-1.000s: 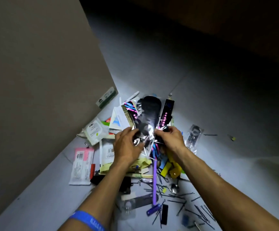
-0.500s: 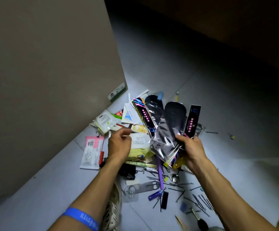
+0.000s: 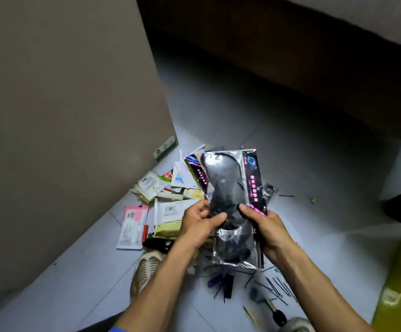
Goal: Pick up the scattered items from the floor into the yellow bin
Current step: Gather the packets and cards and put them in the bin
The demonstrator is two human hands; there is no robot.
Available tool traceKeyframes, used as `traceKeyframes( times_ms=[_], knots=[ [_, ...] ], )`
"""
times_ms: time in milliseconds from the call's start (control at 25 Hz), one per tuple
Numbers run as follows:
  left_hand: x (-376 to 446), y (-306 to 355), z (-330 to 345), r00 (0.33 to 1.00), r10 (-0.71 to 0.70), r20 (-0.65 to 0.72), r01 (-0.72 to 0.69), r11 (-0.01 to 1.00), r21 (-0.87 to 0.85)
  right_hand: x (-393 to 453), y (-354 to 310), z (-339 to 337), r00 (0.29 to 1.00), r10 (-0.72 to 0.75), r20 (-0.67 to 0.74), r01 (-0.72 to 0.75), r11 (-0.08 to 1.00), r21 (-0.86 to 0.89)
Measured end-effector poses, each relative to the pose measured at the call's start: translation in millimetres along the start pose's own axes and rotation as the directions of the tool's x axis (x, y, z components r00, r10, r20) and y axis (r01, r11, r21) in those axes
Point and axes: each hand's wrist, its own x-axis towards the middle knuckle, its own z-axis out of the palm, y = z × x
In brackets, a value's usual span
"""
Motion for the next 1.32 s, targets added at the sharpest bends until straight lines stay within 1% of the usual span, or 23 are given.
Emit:
traceKeyframes(
  times_ms=[40,80,160,240,320,400,480,560,600,640,680,720,760,800,880,920,960,1040,1160,1240,1320],
  knots=[
    [-5,3,11,1.0,0.005,0.016,-0.006,1.0,0.021,-9,-6,-10,1.0,0.009,-0.028,-0.009,1.0,0.027],
    [-11,5,25,1.0,0.0,0.026,-0.001,0.999,0.035,-21,-12,-23,0.998,-0.01,-0.066,0.012,0.999,0.037],
    [-28,8,60,0.999,-0.026,0.039,0.024,0.999,0.045,-53,-26,-55,0.98,-0.122,-0.157,0.125,0.992,0.006],
    [-47,8,94,0.997,-0.056,0.055,0.052,0.997,0.065,-90,-39,-87,0.939,-0.247,-0.238,0.244,0.969,-0.043],
    [-66,4,130,0.991,-0.071,0.113,0.058,0.991,0.117,-128,-50,-126,0.882,-0.331,-0.335,0.345,0.939,-0.021],
    [-83,-1,162,0.982,-0.058,0.181,0.027,0.985,0.167,-163,-56,-165,0.814,-0.386,-0.433,0.441,0.897,0.029],
    [-102,-8,194,0.969,-0.046,0.241,-0.007,0.976,0.216,-198,-59,-211,0.719,-0.39,-0.575,0.526,0.846,0.083],
    [-120,-16,220,0.955,-0.038,0.294,-0.038,0.967,0.251,-230,-60,-254,0.643,-0.367,-0.672,0.587,0.8,0.125],
    [-128,-20,231,0.948,-0.036,0.316,-0.054,0.961,0.273,-242,-61,-273,0.612,-0.357,-0.706,0.579,0.81,0.093],
    [-135,-24,240,0.945,-0.034,0.325,-0.066,0.954,0.293,-251,-62,-289,0.566,-0.354,-0.744,0.51,0.86,-0.021],
    [-138,-26,247,0.946,-0.028,0.322,-0.075,0.95,0.303,-255,-62,-302,0.52,-0.362,-0.774,0.357,0.915,-0.188],
    [-140,-29,250,0.95,-0.018,0.313,-0.083,0.948,0.306,-256,-61,-308,0.486,-0.374,-0.79,0.162,0.927,-0.34],
    [-140,-30,252,0.953,-0.011,0.302,-0.088,0.946,0.311,-255,-61,-308,0.463,-0.413,-0.784,0.017,0.889,-0.459],
    [-140,-30,251,0.957,-0.003,0.289,-0.093,0.944,0.317,-254,-60,-303,0.458,-0.478,-0.75,-0.036,0.832,-0.553],
    [-135,-26,243,0.968,0.008,0.251,-0.091,0.942,0.323,-244,-59,-279,0.473,-0.621,-0.625,0.018,0.716,-0.698],
    [-130,-23,236,0.973,0.011,0.231,-0.087,0.942,0.323,-236,-57,-264,0.502,-0.662,-0.556,0.059,0.668,-0.742],
    [-125,-20,228,0.978,0.013,0.208,-0.079,0.946,0.313,-226,-54,-245,0.549,-0.682,-0.483,0.098,0.627,-0.773],
    [-114,-13,208,0.985,0.03,0.169,-0.077,0.957,0.28,-203,-47,-204,0.645,-0.679,-0.352,0.163,0.572,-0.804],
    [-84,-3,165,0.994,0.068,0.082,-0.087,0.961,0.263,-158,-40,-144,0.759,-0.621,-0.195,0.221,0.528,-0.82],
    [-57,1,130,0.997,0.077,-0.002,-0.074,0.957,0.282,-125,-34,-113,0.816,-0.569,-0.104,0.243,0.501,-0.831],
    [-28,1,93,0.994,0.076,-0.084,-0.044,0.945,0.324,-91,-28,-87,0.855,-0.517,-0.036,0.255,0.481,-0.839]
  ],
)
